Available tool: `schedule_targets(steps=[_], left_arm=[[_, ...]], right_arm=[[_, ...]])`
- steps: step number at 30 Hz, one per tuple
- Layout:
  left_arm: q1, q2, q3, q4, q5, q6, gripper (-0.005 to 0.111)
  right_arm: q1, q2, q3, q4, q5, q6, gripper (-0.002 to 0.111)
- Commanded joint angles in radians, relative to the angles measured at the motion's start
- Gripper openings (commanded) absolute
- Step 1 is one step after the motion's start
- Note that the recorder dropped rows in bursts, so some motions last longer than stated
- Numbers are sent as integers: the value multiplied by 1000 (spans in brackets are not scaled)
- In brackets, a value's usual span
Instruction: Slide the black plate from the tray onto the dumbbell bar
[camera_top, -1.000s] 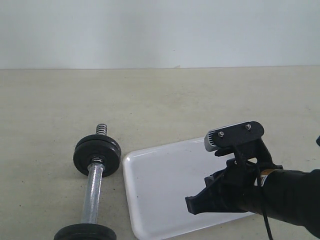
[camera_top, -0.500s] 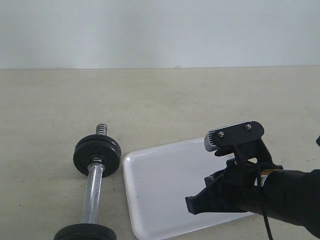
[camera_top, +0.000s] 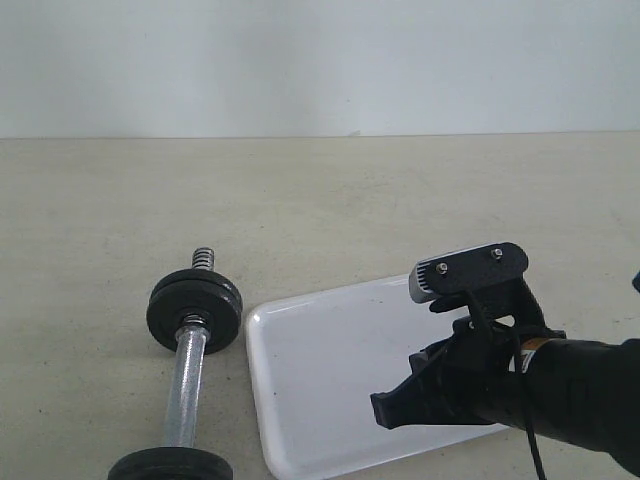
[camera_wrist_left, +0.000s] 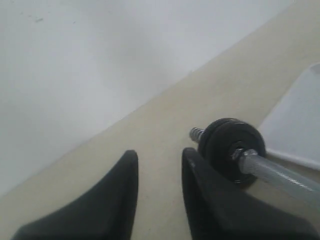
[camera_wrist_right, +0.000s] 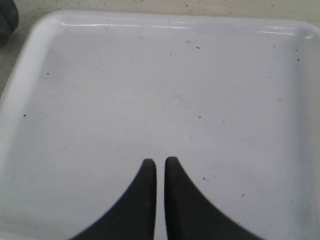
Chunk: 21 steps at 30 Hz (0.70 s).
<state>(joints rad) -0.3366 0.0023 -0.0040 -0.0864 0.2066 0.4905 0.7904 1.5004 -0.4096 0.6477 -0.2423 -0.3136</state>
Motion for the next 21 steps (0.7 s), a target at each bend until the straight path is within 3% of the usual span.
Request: schedule_targets(steps=[1, 5, 8, 11, 15, 21], left_arm=[[174, -2, 4, -115, 20, -3, 27], [352, -2, 4, -295, 95, -3, 27], [473, -2, 4, -315, 181, 1, 27], [557, -2, 4, -354, 183, 27, 27], [605, -2, 4, -363, 185, 27, 27], [611, -2, 4, -365, 185, 27, 27]], right_arm=[[-3, -3, 3, -5, -8, -2, 1], [-3, -3, 3, -5, -8, -2, 1], [-3, -3, 3, -5, -8, -2, 1], [-3, -3, 3, -5, -8, -2, 1], [-3, -3, 3, -5, -8, -2, 1], [-3, -3, 3, -5, -8, -2, 1]])
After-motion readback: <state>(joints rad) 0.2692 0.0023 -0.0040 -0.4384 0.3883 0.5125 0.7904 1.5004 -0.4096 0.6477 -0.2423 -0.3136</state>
